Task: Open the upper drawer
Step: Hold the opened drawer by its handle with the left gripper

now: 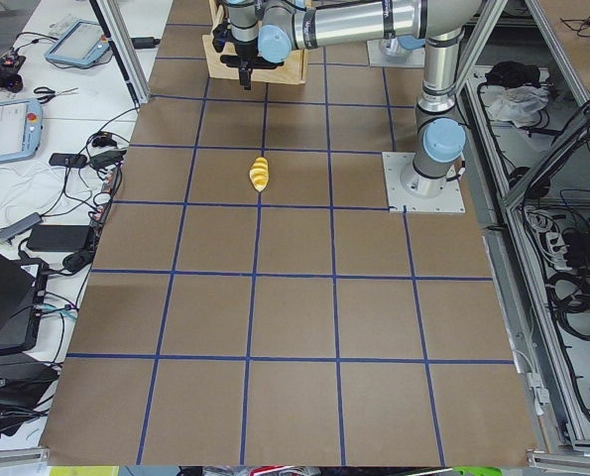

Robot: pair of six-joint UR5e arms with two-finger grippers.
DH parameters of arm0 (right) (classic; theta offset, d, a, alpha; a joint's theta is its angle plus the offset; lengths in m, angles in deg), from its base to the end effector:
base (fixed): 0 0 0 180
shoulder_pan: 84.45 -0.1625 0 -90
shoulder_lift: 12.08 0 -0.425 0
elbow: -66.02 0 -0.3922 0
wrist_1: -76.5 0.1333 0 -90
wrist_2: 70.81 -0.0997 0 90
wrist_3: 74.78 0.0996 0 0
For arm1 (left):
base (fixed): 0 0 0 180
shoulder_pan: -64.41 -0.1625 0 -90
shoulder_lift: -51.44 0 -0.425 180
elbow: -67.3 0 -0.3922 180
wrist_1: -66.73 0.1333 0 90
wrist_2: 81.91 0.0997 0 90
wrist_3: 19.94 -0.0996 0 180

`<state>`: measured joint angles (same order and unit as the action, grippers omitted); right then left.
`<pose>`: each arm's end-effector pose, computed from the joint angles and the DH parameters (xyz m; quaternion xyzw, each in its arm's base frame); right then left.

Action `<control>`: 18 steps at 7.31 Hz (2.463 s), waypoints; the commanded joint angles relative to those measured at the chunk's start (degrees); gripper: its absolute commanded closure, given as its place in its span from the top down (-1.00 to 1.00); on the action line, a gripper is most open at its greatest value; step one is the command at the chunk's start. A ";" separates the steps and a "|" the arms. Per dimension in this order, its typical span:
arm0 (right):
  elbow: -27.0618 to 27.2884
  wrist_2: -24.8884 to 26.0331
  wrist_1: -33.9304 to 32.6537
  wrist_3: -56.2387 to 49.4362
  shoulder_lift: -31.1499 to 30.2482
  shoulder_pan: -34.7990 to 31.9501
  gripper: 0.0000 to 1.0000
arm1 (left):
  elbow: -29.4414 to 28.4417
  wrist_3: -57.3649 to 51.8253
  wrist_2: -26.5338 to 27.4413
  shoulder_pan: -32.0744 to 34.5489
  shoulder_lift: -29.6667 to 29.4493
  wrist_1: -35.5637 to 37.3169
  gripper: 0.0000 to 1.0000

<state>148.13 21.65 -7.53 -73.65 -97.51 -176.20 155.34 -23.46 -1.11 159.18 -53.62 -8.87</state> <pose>0.1449 -0.5162 0.5049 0.0059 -0.9995 -0.0226 0.0220 -0.1981 -0.5799 0.3880 -0.0730 -0.9940 0.0104 0.0803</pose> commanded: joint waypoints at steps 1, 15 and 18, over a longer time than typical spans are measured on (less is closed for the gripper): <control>-0.02 0.00 0.00 0.02 0.00 -0.01 1.00 | -0.23 0.00 -0.21 -0.20 0.03 -0.34 1.00; 0.07 0.00 0.00 -0.07 0.00 0.00 1.00 | -4.89 -0.79 10.08 -4.51 12.77 -21.44 1.00; -0.02 0.00 0.00 -0.07 0.00 0.08 1.00 | -4.97 -0.79 10.17 -4.60 12.94 -21.35 1.00</control>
<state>148.13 21.65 -7.53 -73.66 -97.51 -176.15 150.46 -24.25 9.06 154.62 -40.80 -30.29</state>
